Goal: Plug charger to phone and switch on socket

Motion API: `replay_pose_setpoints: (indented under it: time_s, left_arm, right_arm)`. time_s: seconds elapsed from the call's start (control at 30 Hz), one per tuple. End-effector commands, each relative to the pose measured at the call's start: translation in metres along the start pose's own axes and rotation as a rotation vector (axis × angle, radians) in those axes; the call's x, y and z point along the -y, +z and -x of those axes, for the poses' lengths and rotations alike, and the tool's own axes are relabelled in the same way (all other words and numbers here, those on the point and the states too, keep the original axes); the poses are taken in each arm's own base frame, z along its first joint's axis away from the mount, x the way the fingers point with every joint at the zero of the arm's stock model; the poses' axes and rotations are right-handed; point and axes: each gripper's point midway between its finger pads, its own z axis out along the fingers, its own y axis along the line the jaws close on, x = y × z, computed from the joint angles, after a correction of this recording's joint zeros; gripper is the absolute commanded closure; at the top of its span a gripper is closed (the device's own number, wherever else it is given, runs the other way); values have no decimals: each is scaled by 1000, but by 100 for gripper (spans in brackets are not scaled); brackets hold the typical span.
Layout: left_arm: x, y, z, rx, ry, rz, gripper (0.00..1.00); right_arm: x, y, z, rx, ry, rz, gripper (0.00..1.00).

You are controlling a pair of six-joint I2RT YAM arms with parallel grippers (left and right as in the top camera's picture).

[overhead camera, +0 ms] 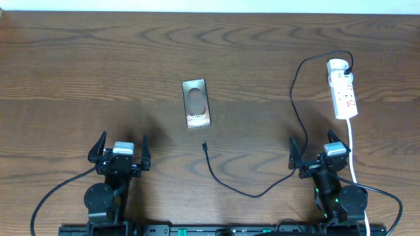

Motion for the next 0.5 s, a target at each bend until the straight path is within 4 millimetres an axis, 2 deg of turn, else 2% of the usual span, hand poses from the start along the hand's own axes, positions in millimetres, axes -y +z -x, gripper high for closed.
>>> replay_pose_setpoints:
  time_s: [0.0, 0.13, 0.27, 0.47]
  left_arm:
    - [0, 0, 3, -11, -28, -8, 2]
    - [5, 3, 12, -40, -33, -57, 2]
    - [2, 11, 26, -99, -40, -73, 2]
    - [8, 35, 63, -154, -59, -177, 2]
  right_arm:
    - [0, 0, -1, 0, 6, -1, 1]
    - [0, 0, -1, 0, 6, -1, 1]
    - [0, 0, -1, 0, 6, -1, 1]
    - [0, 0, -1, 0, 6, -1, 1]
